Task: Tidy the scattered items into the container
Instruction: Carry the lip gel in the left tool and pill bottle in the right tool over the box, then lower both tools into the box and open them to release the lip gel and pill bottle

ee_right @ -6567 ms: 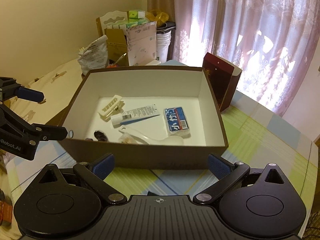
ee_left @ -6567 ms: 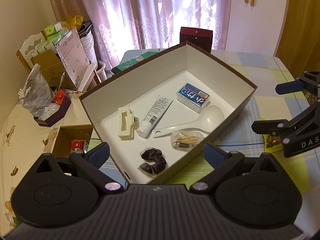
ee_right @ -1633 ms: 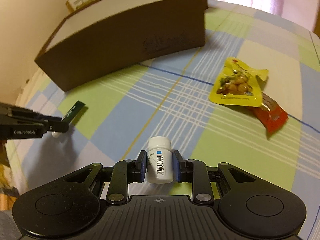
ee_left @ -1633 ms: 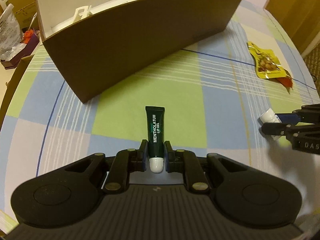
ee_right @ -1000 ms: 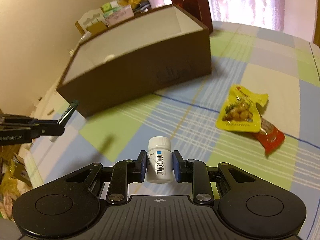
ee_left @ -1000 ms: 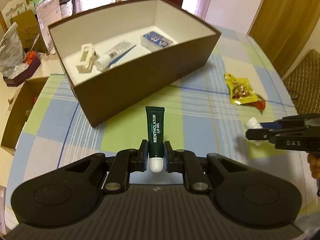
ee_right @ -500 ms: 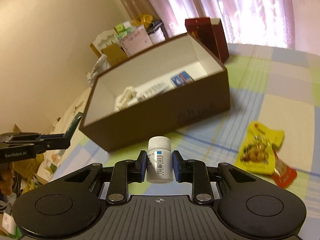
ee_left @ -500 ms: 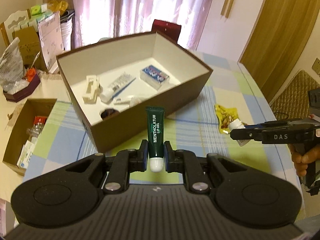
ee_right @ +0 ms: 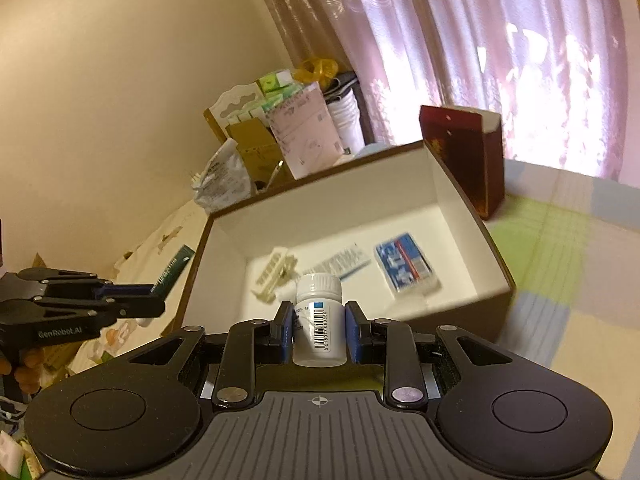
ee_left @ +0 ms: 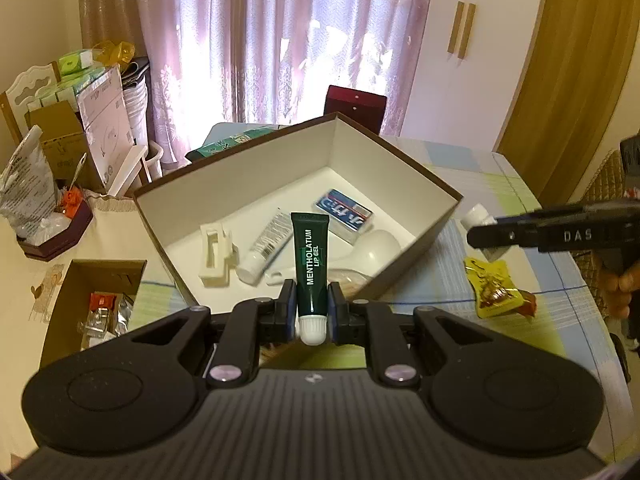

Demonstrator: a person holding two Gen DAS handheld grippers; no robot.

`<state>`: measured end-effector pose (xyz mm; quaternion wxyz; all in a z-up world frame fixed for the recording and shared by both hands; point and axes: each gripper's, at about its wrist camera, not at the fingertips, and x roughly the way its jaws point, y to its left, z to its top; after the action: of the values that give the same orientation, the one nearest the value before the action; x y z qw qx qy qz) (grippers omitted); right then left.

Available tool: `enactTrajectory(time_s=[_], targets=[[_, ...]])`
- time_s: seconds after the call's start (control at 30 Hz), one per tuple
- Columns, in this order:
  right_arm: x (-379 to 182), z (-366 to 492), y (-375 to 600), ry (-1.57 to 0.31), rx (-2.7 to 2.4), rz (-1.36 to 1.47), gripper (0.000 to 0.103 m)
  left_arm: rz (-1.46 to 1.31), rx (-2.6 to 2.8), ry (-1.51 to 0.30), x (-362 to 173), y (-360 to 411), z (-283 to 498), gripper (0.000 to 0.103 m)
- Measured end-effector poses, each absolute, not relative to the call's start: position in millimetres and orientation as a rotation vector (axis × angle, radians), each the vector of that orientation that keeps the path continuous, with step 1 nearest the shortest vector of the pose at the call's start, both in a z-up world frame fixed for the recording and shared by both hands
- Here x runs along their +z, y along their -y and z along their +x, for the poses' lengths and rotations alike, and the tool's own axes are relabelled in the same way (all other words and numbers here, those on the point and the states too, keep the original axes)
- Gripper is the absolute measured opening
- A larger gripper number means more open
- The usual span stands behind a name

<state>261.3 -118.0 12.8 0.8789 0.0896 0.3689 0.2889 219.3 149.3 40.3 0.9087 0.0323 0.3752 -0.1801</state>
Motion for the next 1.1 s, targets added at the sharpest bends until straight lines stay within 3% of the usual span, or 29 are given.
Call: enactTrajectory(time_s=[0.53,1.1], targets=[[-31.2,365.6,60.4,-0.900,0.608,-0.029,0.030,0.149,-0.445,-0.865,18.0,-157.3,331.6,0.012],[-90.0,428.5,32.9,-1.025,0.626,-0.152,0.030,0.266,-0.466,-1.029,-48.2,-137.5,443.6,0.012]])
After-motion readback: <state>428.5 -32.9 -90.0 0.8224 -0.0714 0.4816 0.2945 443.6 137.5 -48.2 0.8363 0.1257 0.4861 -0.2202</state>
